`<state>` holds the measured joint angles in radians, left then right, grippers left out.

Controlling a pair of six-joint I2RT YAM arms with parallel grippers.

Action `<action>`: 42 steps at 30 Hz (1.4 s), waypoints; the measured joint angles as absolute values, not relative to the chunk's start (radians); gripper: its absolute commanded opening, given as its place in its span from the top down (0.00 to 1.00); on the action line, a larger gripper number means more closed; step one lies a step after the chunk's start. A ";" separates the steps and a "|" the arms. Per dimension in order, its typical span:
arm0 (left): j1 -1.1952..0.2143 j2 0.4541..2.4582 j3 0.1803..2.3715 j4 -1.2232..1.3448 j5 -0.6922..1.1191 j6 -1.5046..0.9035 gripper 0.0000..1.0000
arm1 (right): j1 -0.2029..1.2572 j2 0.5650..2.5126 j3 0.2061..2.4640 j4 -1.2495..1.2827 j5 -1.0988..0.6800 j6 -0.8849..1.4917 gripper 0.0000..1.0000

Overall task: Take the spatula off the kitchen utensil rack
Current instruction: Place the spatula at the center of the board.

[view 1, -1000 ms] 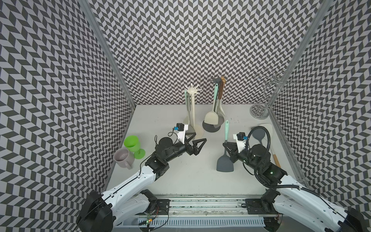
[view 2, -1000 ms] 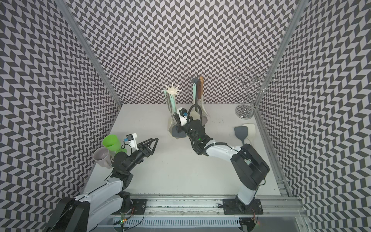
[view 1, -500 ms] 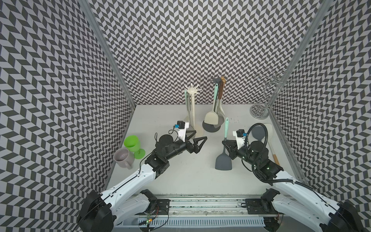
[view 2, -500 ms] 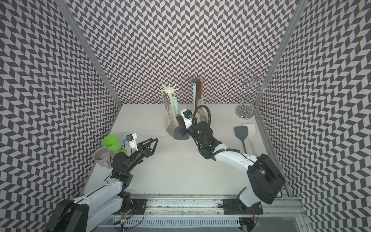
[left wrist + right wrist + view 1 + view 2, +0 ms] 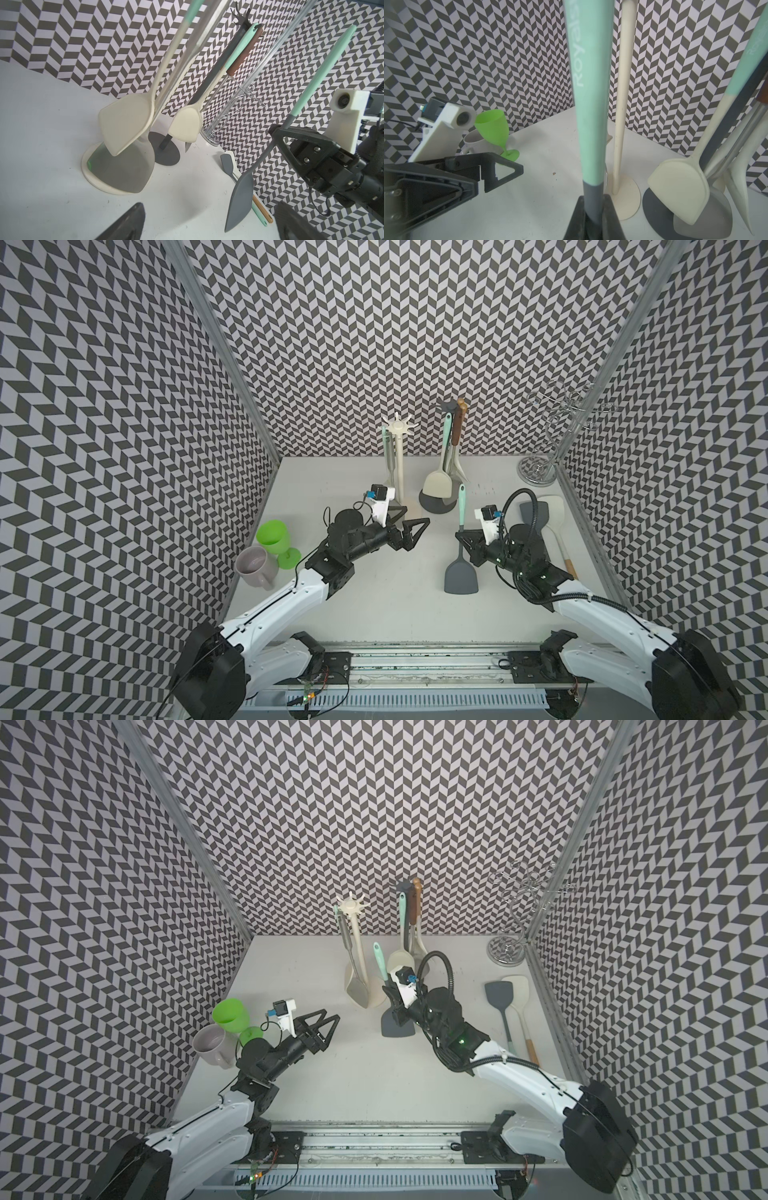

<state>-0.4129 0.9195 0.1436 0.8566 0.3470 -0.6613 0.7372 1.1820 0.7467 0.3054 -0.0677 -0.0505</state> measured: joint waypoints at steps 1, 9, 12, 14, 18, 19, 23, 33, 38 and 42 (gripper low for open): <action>-0.435 0.920 0.150 0.847 0.338 -0.645 0.01 | 0.737 1.159 0.731 0.284 -0.070 -0.046 1.00; -0.591 0.957 0.215 0.824 0.282 -0.520 0.01 | 0.737 0.952 0.605 0.175 -0.075 -0.001 1.00; -0.622 0.973 0.226 0.799 0.265 -0.500 0.01 | 0.737 0.863 0.559 0.149 -0.073 0.028 1.00; -0.635 0.976 0.245 0.762 0.259 -0.498 0.01 | 0.737 0.804 0.530 0.134 -0.067 0.046 1.00; -0.648 0.978 0.328 0.686 0.265 -0.503 0.01 | 0.732 0.714 0.494 0.097 -0.046 0.075 1.00; -0.649 0.980 0.353 0.670 0.273 -0.507 0.01 | 0.729 0.700 0.487 0.093 -0.041 0.081 1.00; -0.654 0.989 0.424 0.621 0.306 -0.517 0.01 | 0.714 0.698 0.472 0.089 -0.041 0.107 1.00; -0.654 1.021 0.597 0.404 0.339 -0.493 0.01 | 0.637 0.798 0.470 0.111 -0.114 0.171 1.00; -0.652 1.030 0.644 0.360 0.339 -0.473 0.01 | 0.577 0.864 0.470 0.175 -0.190 0.197 1.00; -0.642 1.045 0.652 0.347 0.338 -0.452 0.01 | 0.539 0.950 0.470 0.237 -0.245 0.213 1.00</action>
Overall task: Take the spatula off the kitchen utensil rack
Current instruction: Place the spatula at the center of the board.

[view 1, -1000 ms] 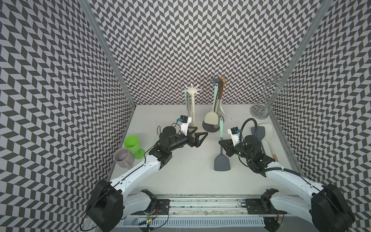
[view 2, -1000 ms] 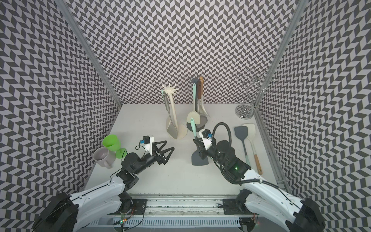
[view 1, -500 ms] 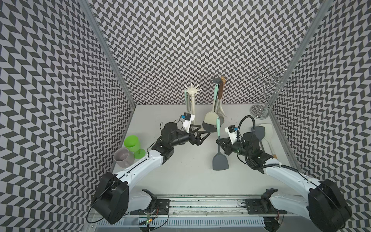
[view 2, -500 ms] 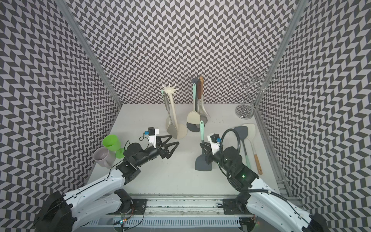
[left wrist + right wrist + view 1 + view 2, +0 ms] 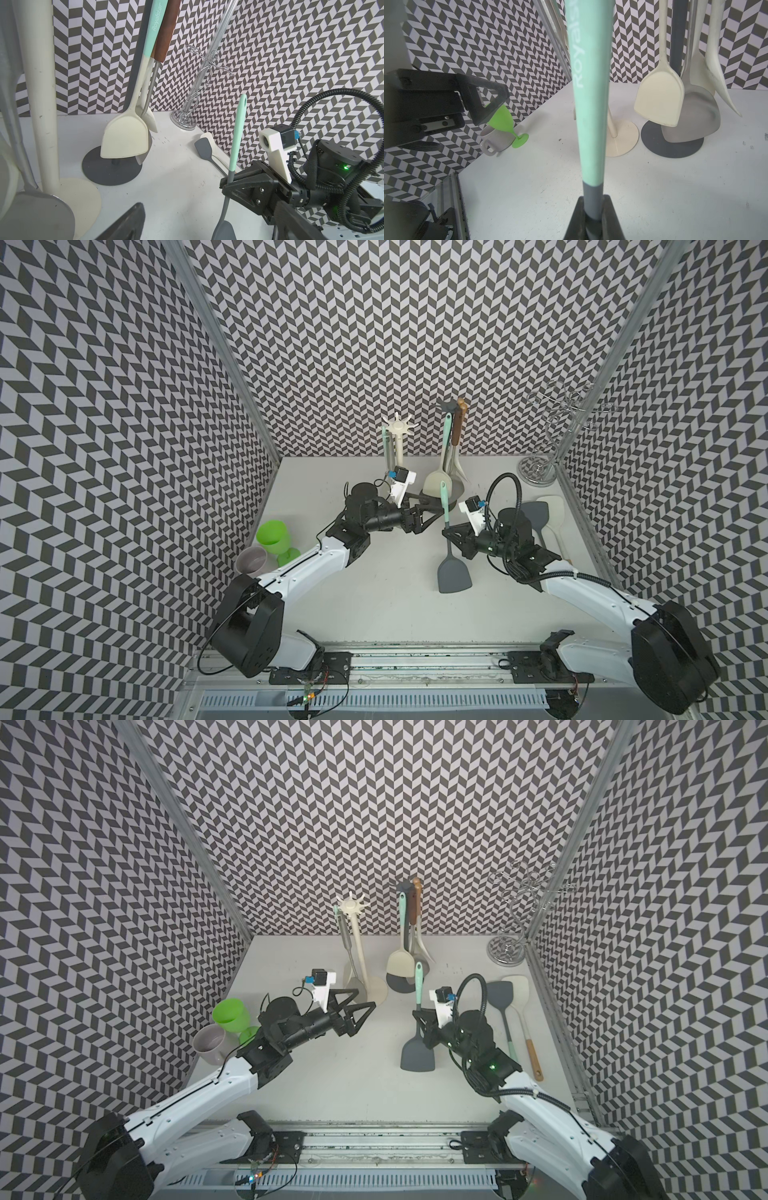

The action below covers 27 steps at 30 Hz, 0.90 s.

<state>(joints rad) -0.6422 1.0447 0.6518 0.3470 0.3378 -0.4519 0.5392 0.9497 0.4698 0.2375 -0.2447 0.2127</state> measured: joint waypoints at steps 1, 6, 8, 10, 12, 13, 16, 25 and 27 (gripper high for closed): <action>-0.635 1.057 0.658 0.344 0.340 -0.447 0.01 | 0.529 0.976 0.470 0.249 -0.261 0.215 1.00; -0.591 1.152 0.722 0.335 0.412 -0.442 0.01 | 0.497 1.081 0.496 0.245 -0.331 0.217 1.00; -0.576 1.182 0.744 0.336 0.445 -0.441 0.01 | 0.492 1.103 0.513 0.244 -0.355 0.217 1.00; -0.563 1.202 0.756 0.345 0.481 -0.442 0.01 | 0.490 1.117 0.527 0.244 -0.378 0.215 1.00; -0.554 1.220 0.762 0.359 0.522 -0.443 0.01 | 0.489 1.129 0.542 0.244 -0.400 0.212 1.00; -0.550 1.234 0.772 0.365 0.544 -0.444 0.01 | 0.488 1.136 0.550 0.245 -0.410 0.210 1.00; -0.547 1.293 0.821 0.387 0.613 -0.450 0.03 | 0.488 1.171 0.579 0.242 -0.450 0.199 1.00; -0.568 1.455 0.940 0.411 0.738 -0.464 0.27 | 0.488 1.221 0.636 0.205 -0.557 0.165 1.00; -0.571 1.475 0.941 0.414 0.750 -0.469 0.30 | 0.488 1.221 0.636 0.203 -0.582 0.164 1.00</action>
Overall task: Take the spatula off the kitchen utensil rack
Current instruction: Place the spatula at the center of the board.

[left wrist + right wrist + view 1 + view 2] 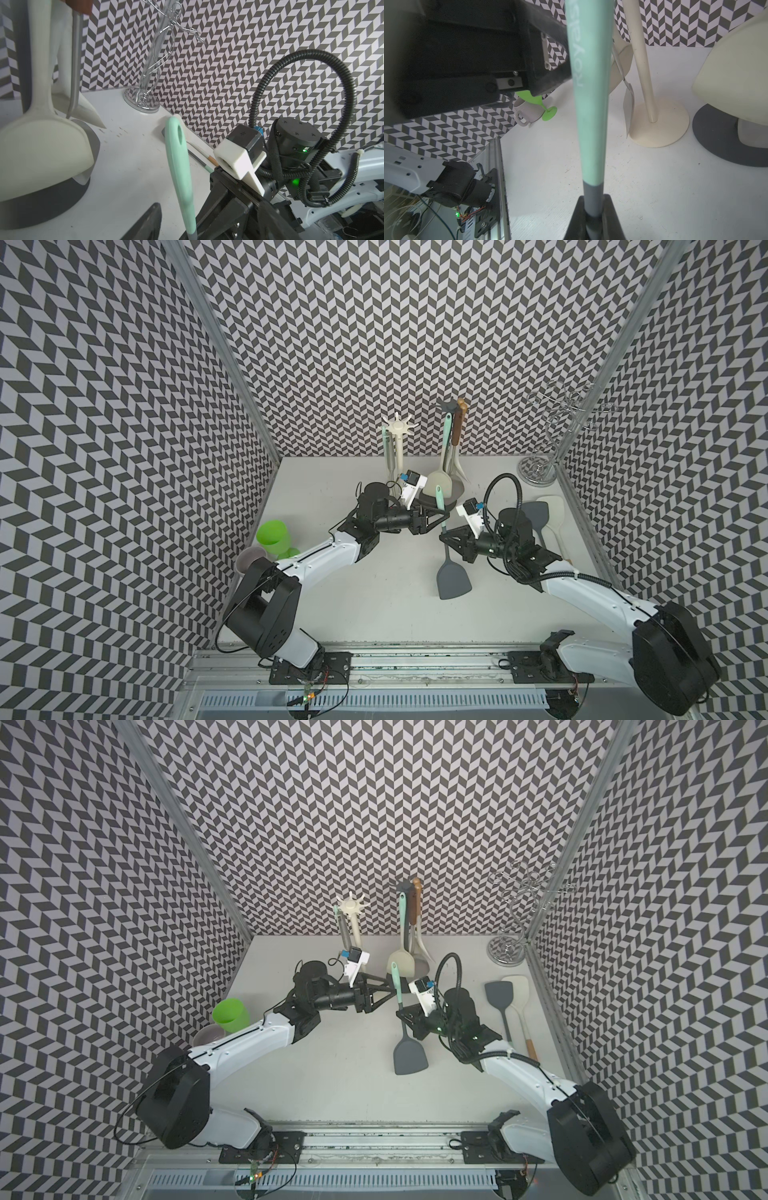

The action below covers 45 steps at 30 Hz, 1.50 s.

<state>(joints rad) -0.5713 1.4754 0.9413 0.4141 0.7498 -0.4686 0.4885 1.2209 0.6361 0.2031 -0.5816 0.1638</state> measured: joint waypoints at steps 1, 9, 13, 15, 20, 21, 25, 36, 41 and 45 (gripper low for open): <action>-0.572 1.484 0.941 0.416 0.754 -0.472 0.32 | 0.488 1.220 0.636 0.203 -0.591 0.164 1.00; -0.605 1.541 0.971 0.430 0.785 -0.485 0.72 | 0.490 1.217 0.636 0.214 -0.679 0.159 1.00; -0.613 1.544 0.972 0.434 0.780 -0.467 0.99 | 0.495 1.225 0.635 0.231 -0.714 0.156 1.00; -0.612 1.544 0.971 0.437 0.773 -0.464 1.00 | 0.494 1.232 0.635 0.240 -0.724 0.156 1.00; -0.620 1.539 0.952 0.444 0.741 -0.461 1.00 | 0.495 1.237 0.635 0.232 -0.723 0.151 1.00; -0.623 1.533 0.945 0.446 0.727 -0.461 1.00 | 0.495 1.237 0.634 0.230 -0.723 0.147 1.00; -0.632 1.520 0.926 0.457 0.683 -0.463 1.00 | 0.495 1.236 0.633 0.228 -0.722 0.131 1.00; -0.642 1.504 0.878 0.513 0.597 -0.477 1.00 | 0.496 1.236 0.632 0.208 -0.682 0.087 0.88; -0.645 1.484 0.875 0.511 0.558 -0.476 1.00 | 0.497 1.217 0.631 0.209 -0.673 0.089 0.75; -0.638 1.451 0.867 0.509 0.509 -0.464 1.00 | 0.497 1.204 0.631 0.207 -0.666 0.096 0.66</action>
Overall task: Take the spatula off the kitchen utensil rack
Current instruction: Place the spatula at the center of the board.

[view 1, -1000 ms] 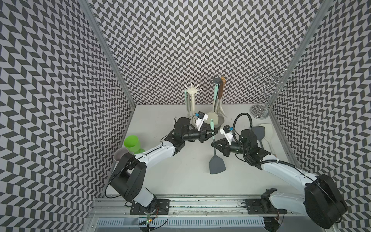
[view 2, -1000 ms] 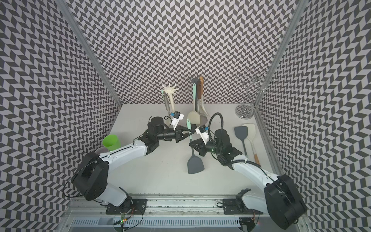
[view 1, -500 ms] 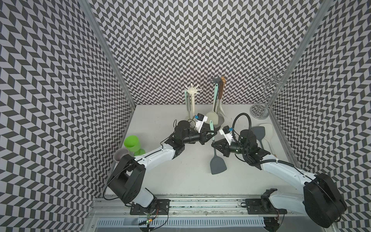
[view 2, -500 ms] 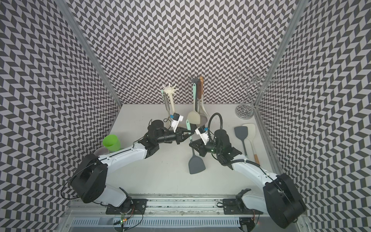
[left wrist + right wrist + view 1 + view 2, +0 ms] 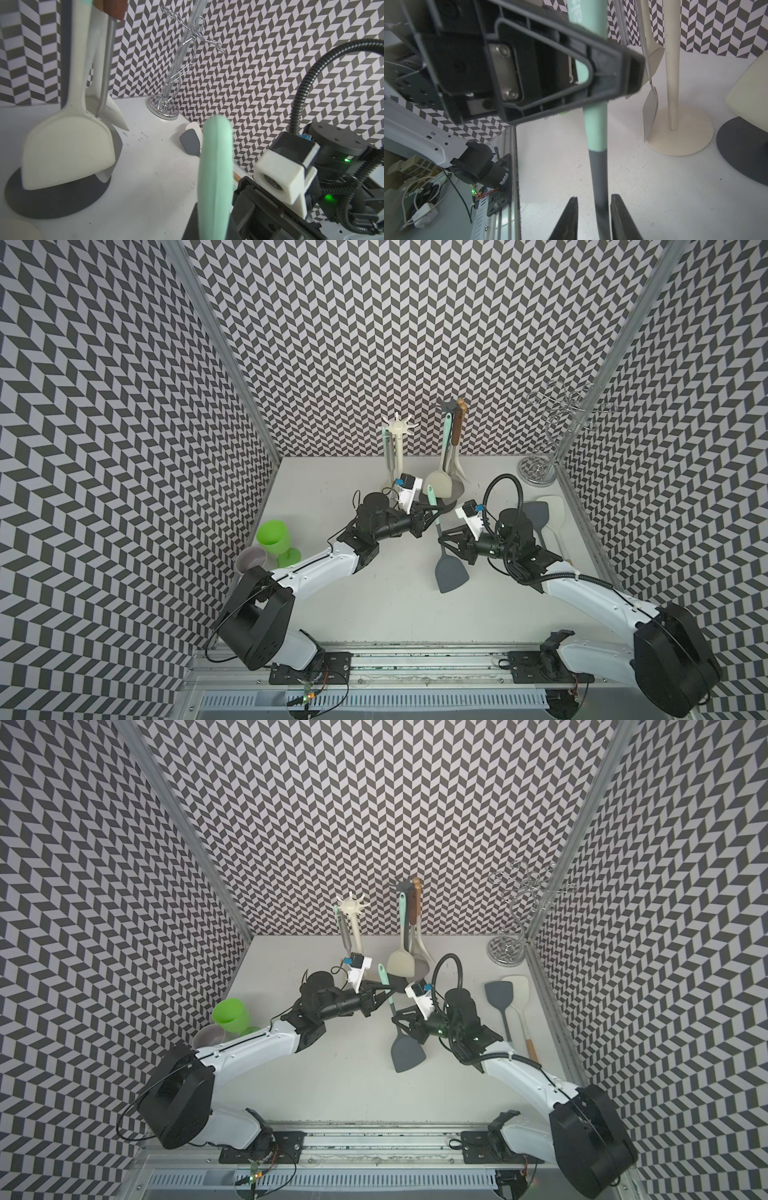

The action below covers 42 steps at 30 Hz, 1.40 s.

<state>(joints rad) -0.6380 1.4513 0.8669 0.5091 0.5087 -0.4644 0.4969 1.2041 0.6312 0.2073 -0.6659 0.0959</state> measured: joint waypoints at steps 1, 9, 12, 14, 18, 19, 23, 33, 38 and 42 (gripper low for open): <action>-0.635 1.444 0.866 0.508 0.498 -0.462 1.00 | 0.497 1.202 0.631 0.206 -0.664 0.096 0.63; -0.628 1.429 0.866 0.508 0.440 -0.443 1.00 | 0.497 1.156 0.631 0.192 -0.636 0.110 0.38; -0.627 1.413 0.866 0.501 0.414 -0.433 1.00 | 0.497 1.128 0.631 0.189 -0.611 0.123 0.32; -0.620 1.395 0.862 0.505 0.397 -0.425 1.00 | 0.497 1.100 0.624 0.193 -0.588 0.142 0.28; -0.609 1.362 0.837 0.541 0.373 -0.419 1.00 | 0.497 1.048 0.603 0.215 -0.548 0.205 0.23; -0.607 1.359 0.830 0.557 0.366 -0.419 1.00 | 0.496 1.036 0.603 0.213 -0.539 0.227 0.20; -0.604 1.357 0.802 0.626 0.338 -0.429 1.00 | 0.490 0.990 0.603 0.206 -0.504 0.334 0.05; -0.622 1.350 0.649 0.954 0.221 -0.477 1.00 | 0.474 0.822 0.541 0.249 -0.469 0.788 0.00; -0.710 1.348 0.593 1.090 0.089 -0.429 1.00 | 0.474 0.824 0.540 0.270 -0.482 1.099 0.03; -0.789 1.348 0.593 1.164 0.001 -0.349 1.00 | 0.475 0.823 0.508 0.376 -0.502 1.372 0.10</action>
<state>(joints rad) -0.7895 1.3476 0.5934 1.1645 0.0010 -0.3489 0.4747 0.8234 0.5083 0.3756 -0.5022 1.3724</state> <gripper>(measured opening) 0.141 0.915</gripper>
